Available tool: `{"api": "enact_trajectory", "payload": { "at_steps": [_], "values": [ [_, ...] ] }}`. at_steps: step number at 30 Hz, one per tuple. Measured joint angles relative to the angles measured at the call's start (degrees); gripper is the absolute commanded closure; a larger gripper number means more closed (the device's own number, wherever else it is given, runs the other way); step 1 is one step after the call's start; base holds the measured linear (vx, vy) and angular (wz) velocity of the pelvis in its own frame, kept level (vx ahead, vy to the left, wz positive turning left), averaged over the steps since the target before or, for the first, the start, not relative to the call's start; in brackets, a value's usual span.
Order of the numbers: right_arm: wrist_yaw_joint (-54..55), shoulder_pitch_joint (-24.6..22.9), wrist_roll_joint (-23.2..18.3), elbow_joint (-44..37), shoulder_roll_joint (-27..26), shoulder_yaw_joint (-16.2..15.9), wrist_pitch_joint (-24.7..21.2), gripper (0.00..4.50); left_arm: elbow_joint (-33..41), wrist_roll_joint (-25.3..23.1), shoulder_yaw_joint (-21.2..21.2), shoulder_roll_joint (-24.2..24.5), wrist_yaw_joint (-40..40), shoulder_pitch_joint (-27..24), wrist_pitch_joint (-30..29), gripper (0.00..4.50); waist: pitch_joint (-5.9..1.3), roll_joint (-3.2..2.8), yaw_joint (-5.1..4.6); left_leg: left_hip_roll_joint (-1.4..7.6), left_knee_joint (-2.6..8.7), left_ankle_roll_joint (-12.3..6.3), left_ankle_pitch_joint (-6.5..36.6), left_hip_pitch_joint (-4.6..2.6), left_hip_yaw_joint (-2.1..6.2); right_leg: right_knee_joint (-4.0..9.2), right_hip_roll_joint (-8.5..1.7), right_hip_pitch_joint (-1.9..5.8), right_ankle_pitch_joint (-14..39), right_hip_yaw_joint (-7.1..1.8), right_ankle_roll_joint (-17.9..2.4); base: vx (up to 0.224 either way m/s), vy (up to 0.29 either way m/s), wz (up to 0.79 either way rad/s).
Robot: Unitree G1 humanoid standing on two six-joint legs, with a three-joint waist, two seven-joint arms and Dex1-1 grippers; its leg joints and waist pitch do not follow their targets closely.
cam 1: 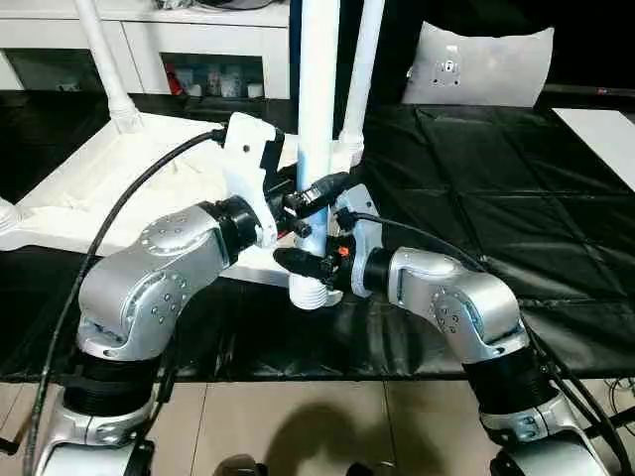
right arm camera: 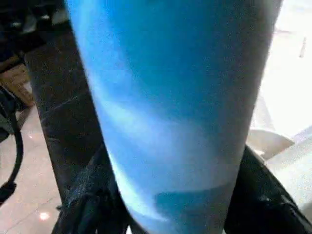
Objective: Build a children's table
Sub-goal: Pick table leg
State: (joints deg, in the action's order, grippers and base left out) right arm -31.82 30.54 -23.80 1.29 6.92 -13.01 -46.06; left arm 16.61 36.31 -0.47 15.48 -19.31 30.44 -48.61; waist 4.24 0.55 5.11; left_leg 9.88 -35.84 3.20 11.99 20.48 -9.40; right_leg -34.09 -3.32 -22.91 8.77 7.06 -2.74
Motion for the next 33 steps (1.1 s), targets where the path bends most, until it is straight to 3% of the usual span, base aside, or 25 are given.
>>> {"api": "enact_trajectory", "payload": {
  "at_steps": [6,12,13,15,20,33],
  "values": [
    [0.00,0.48,0.51,-0.14,-0.19,-0.11,0.43,2.54,0.00,1.17,1.66,-0.42,0.11,0.08,-0.66,1.98,0.00,0.00,0.03,0.00,0.00,0.00,0.00,-0.01,0.00,0.00,0.00,0.00,0.00,0.00,0.00,0.000,0.000,0.00],
    [0.04,0.47,0.99,0.19,-0.19,-0.16,0.69,2.55,0.00,-0.65,0.29,-0.14,0.04,0.54,-0.14,1.98,0.00,0.00,0.02,0.00,0.00,0.00,0.00,0.00,0.00,0.01,0.00,0.00,0.00,0.00,0.00,0.000,0.000,0.00],
    [0.16,0.47,1.11,0.75,-0.18,-0.15,0.69,2.56,0.06,-0.64,0.14,-0.25,-0.25,0.77,0.32,2.48,0.00,0.01,0.04,0.00,0.00,0.00,0.00,0.00,0.00,0.01,0.00,0.01,0.00,0.00,0.00,0.000,0.000,0.00],
    [0.34,0.23,1.27,1.86,-0.14,-0.15,0.63,2.56,0.30,-0.56,0.14,-0.46,-0.36,1.26,0.60,2.58,-0.01,0.01,0.01,0.00,0.00,0.00,0.00,0.00,0.00,0.01,0.00,0.00,0.00,0.00,0.00,0.000,0.000,0.00],
    [0.18,0.09,1.69,2.03,-0.09,-0.04,0.61,2.59,0.43,-0.81,0.71,-0.69,0.22,1.32,0.78,2.30,-0.01,0.01,-0.07,0.00,0.02,0.01,-0.01,-0.01,0.00,0.00,0.00,0.00,0.00,0.00,0.00,0.000,0.000,0.00],
    [0.07,0.09,1.99,2.14,-0.27,-0.02,0.70,2.59,0.41,-1.06,0.69,-0.29,-0.02,1.31,0.77,2.30,-0.01,0.01,-0.02,0.00,0.02,0.01,-0.01,0.00,0.00,0.01,0.00,0.00,0.00,0.00,0.00,0.000,0.000,0.00]
  ]
}}
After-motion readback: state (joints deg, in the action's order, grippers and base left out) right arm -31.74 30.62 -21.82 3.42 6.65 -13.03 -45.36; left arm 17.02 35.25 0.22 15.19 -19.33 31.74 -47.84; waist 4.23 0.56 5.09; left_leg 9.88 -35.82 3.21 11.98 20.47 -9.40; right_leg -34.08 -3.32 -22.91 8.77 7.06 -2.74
